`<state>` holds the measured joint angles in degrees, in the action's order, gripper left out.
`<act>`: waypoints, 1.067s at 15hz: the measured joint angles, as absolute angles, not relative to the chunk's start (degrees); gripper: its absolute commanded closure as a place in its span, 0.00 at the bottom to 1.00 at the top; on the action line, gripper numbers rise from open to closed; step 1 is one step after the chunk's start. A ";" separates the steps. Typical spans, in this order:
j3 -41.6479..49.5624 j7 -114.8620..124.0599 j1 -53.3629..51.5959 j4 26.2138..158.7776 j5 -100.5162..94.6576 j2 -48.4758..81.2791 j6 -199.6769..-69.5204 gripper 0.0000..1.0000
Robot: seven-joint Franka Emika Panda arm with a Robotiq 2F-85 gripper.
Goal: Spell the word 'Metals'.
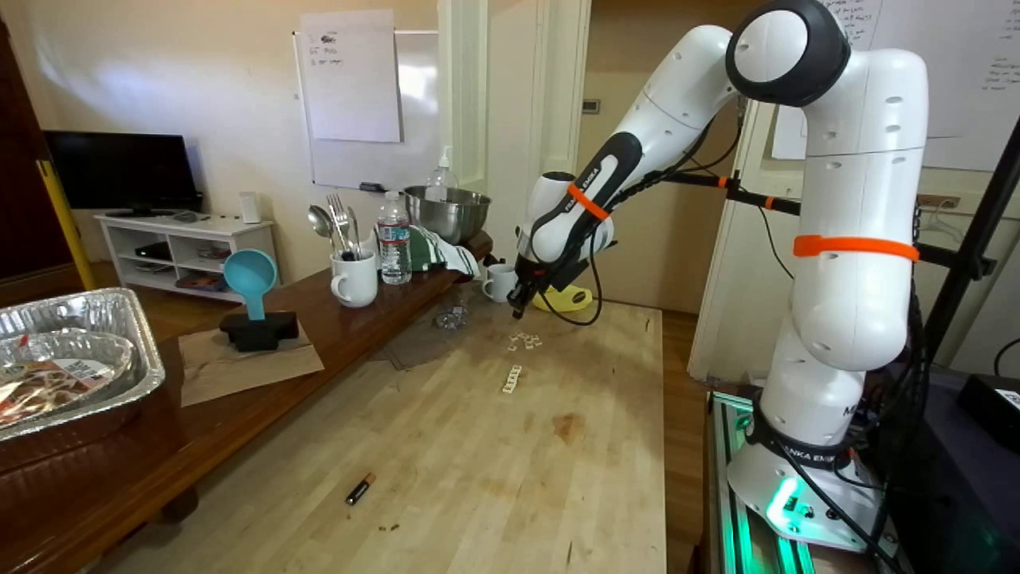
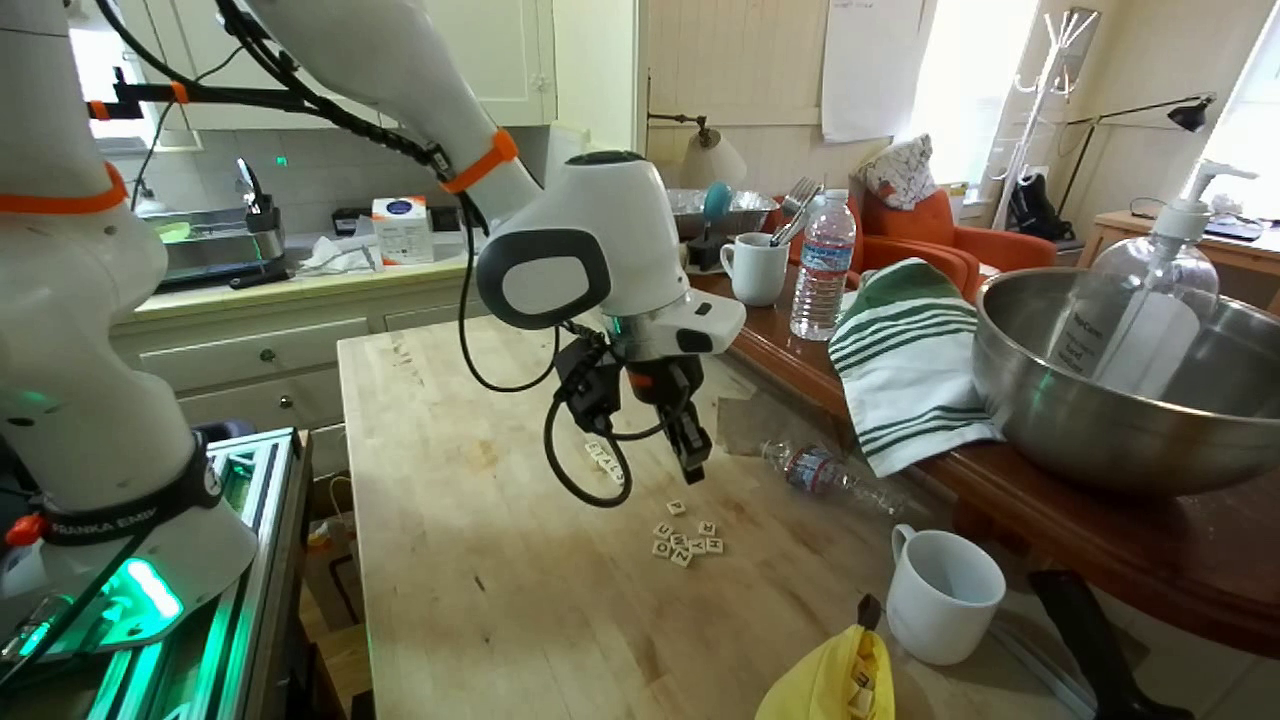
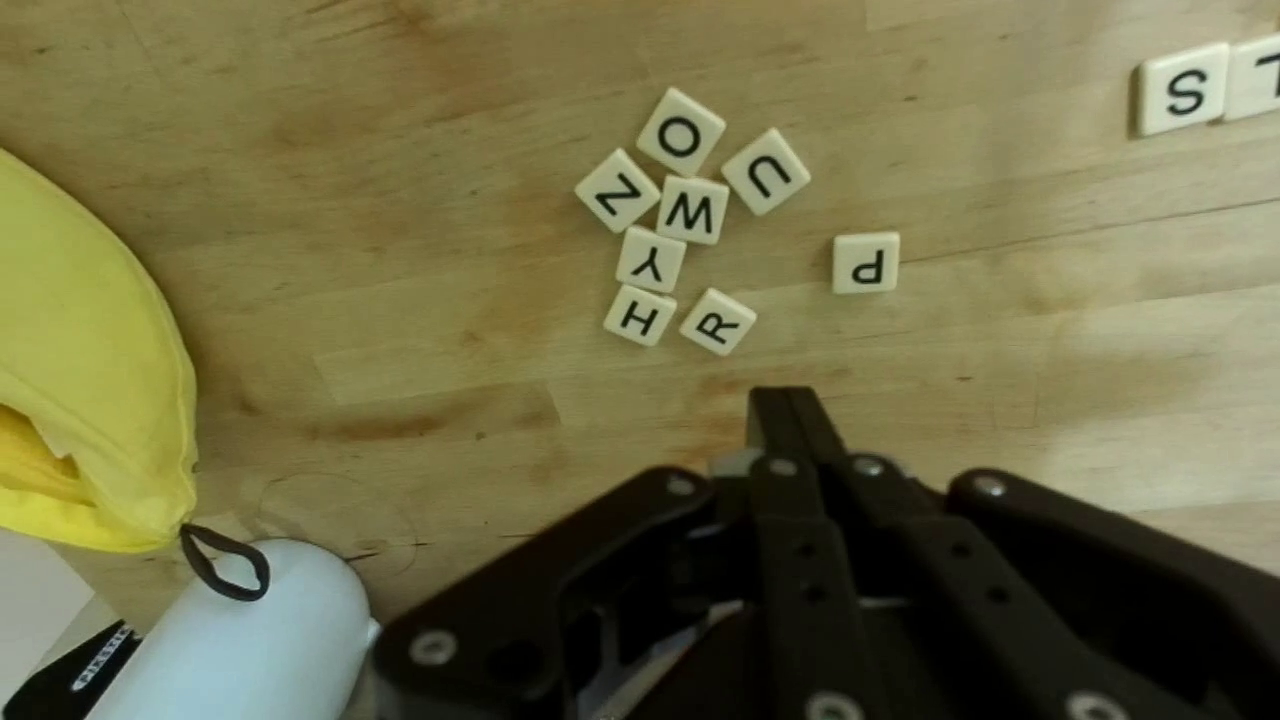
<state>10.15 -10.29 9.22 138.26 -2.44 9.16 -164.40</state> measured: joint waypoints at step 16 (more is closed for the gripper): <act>9.36 -21.63 11.76 135.80 -3.91 14.47 -164.40 1.00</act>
<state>9.36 -21.63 11.76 135.80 -3.91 14.47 -164.40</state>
